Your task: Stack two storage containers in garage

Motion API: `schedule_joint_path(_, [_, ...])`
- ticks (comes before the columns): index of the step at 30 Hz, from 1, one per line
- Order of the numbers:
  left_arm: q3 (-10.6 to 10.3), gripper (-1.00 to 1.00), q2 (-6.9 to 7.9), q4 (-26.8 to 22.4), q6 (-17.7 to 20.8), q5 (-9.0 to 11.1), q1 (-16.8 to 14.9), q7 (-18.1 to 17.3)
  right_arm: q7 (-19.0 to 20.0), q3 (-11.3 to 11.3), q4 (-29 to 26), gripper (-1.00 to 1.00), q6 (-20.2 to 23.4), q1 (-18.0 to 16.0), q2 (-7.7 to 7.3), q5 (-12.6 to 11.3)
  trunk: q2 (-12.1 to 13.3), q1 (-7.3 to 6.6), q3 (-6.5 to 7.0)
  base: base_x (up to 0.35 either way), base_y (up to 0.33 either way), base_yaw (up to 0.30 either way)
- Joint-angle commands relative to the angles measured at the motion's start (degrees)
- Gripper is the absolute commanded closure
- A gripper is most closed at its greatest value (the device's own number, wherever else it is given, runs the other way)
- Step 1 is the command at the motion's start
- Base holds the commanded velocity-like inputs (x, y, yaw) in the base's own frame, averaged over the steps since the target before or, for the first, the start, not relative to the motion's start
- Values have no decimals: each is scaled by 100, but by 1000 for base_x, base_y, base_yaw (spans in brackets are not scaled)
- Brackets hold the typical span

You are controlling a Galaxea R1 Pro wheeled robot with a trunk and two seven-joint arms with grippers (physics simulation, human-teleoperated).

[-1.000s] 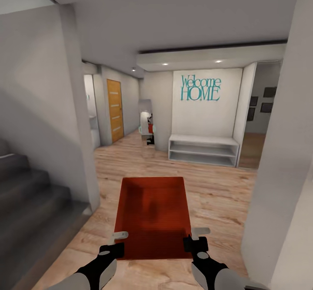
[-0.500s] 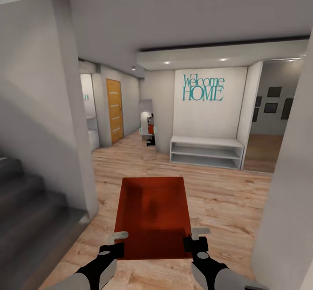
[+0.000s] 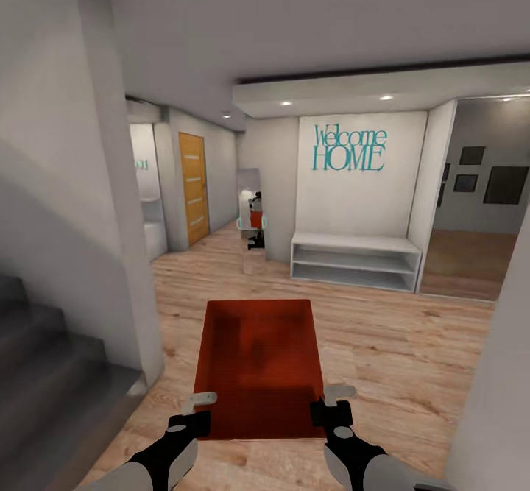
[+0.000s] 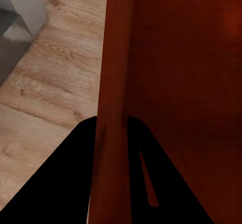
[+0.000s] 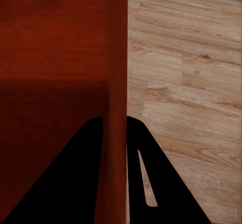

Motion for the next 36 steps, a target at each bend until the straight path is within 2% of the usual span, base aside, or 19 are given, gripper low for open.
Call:
schedule_joint_path(1, [-4,100,5,-20,2,18,-5,53,-36,-210,11,100,-17,-7,1,34,-8,5,-9,322,71,0])
schedule_joint_path(36, [-4,100,5,50,12,18,-5,45,-36,-210,28,100,-18,-7,7,28,-8,5,-9,323,7,0])
